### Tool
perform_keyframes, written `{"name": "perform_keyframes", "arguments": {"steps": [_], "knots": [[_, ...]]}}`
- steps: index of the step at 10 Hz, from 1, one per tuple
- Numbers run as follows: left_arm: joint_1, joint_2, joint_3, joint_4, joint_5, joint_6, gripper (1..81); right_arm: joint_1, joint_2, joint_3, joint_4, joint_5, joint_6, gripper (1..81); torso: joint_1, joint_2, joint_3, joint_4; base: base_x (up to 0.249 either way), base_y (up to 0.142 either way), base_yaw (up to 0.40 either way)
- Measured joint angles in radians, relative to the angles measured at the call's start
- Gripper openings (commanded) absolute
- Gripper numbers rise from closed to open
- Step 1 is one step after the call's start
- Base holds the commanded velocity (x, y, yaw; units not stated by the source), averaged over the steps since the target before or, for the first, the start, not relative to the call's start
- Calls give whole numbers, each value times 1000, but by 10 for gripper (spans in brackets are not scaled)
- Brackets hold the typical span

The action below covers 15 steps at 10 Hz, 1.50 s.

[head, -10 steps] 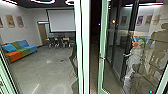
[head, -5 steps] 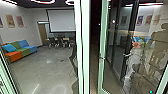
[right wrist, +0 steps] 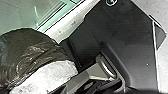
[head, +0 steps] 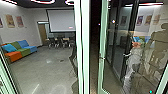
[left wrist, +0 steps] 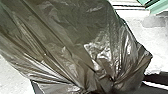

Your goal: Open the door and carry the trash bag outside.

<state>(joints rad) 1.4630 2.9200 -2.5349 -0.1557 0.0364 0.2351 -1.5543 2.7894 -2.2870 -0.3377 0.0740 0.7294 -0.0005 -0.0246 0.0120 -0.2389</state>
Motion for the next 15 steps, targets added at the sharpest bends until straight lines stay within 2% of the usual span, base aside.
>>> {"name": "perform_keyframes", "arguments": {"steps": [15], "knots": [[-5, 19, -38, 2, 4, 0, 10, -3, 15, -30, -3, -4, -1, 811, 1, 0, 0, 0, 0, 0, -170]]}}
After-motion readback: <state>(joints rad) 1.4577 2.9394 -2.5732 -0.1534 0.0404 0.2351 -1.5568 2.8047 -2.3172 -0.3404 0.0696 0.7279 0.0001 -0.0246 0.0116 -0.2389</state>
